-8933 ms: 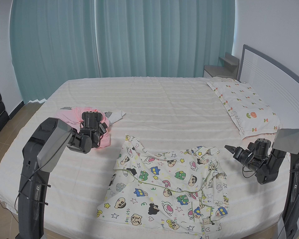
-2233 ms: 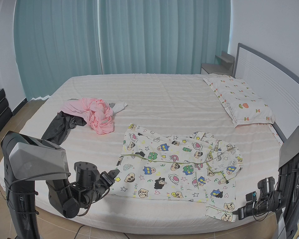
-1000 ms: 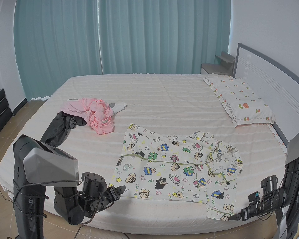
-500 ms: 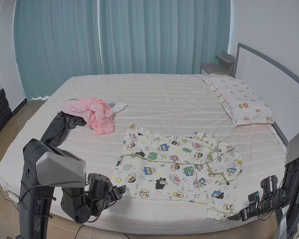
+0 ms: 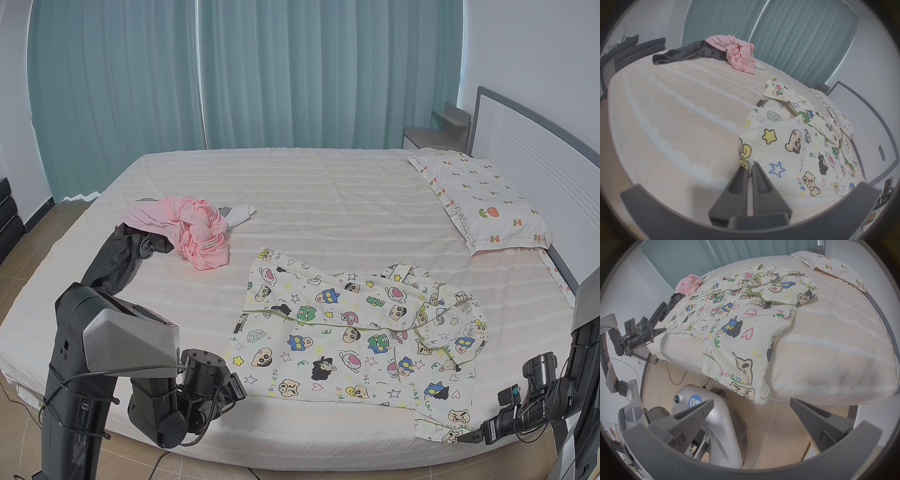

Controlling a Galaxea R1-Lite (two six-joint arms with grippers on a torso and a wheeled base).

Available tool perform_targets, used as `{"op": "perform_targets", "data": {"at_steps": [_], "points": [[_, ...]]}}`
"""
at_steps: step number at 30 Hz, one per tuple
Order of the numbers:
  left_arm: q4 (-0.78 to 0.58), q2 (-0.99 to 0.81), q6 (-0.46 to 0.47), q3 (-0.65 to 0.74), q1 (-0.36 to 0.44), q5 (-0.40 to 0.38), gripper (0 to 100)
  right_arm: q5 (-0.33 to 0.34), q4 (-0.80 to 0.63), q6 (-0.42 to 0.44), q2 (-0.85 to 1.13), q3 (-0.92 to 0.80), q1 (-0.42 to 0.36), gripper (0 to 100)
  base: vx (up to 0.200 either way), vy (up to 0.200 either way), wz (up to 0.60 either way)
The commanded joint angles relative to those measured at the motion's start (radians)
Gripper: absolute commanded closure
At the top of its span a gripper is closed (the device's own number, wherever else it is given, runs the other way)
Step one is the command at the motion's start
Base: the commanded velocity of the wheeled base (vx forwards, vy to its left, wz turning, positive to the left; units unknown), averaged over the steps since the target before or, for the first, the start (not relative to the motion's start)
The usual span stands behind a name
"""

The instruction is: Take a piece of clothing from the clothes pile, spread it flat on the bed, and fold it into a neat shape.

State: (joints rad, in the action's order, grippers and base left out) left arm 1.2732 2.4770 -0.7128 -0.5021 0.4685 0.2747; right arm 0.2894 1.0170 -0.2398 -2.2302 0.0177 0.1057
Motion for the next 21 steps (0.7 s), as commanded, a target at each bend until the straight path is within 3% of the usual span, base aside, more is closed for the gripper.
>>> {"op": "perform_targets", "data": {"at_steps": [1,21], "points": [[0.0,-0.003,0.016,0.034,0.009,0.015,100,0.001,-0.005,-0.003,0.001,-0.018,0.0,0,0.0,0.0,0.0],[-0.003,-0.029,0.173,0.192,0.03,0.017,100,-0.01,-0.089,-0.032,0.04,-0.018,0.0,0,0.0,0.0,0.0]]}}
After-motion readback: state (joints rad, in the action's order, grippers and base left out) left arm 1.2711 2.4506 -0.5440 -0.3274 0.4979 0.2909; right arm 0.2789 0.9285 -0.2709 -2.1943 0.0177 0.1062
